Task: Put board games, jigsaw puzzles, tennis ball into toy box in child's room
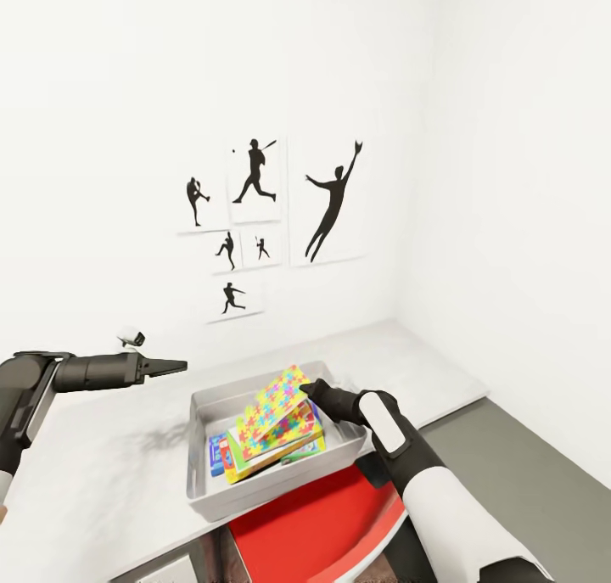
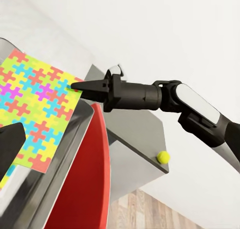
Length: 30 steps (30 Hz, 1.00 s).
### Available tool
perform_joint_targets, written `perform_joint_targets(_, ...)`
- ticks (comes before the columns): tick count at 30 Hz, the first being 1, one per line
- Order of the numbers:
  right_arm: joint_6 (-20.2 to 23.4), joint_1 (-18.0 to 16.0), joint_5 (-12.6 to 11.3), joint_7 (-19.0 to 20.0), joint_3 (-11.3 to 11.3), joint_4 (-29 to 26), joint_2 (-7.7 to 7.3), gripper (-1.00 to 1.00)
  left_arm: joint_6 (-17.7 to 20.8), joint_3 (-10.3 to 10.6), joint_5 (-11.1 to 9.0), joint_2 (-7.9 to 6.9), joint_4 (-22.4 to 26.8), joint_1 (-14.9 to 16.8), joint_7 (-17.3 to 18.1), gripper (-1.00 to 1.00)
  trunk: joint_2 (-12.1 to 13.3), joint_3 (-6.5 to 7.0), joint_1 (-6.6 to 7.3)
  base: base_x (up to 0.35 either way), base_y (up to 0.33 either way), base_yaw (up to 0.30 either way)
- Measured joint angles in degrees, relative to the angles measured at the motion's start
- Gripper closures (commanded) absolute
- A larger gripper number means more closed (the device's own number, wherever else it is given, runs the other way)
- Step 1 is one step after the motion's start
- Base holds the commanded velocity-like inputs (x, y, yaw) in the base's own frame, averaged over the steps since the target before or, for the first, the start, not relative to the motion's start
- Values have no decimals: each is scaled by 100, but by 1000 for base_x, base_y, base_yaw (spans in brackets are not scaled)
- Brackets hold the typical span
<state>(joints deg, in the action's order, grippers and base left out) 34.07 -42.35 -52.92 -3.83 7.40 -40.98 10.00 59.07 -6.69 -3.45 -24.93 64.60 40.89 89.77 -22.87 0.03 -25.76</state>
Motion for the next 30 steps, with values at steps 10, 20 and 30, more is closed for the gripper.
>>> perform_joint_targets(10, 45, -118, -19, -27, -6, 0, 0, 100, 0, -1, 0, -1, -1, -1, 0, -100, 5, -86, 1, 0, 0, 0)
perform_joint_targets(20, 57, -274, -31, -6, -15, 0, 0, 100, -54, -1, 0, 0, -1, -2, 0, -100, 9, -173, 2, 0, 0, 0)
perform_joint_targets(30, 60, -339, -31, -5, -15, 1, 0, 100, -61, -9, 0, -3, -1, -4, 0, -100, 9, -266, 2, 0, 0, 0)
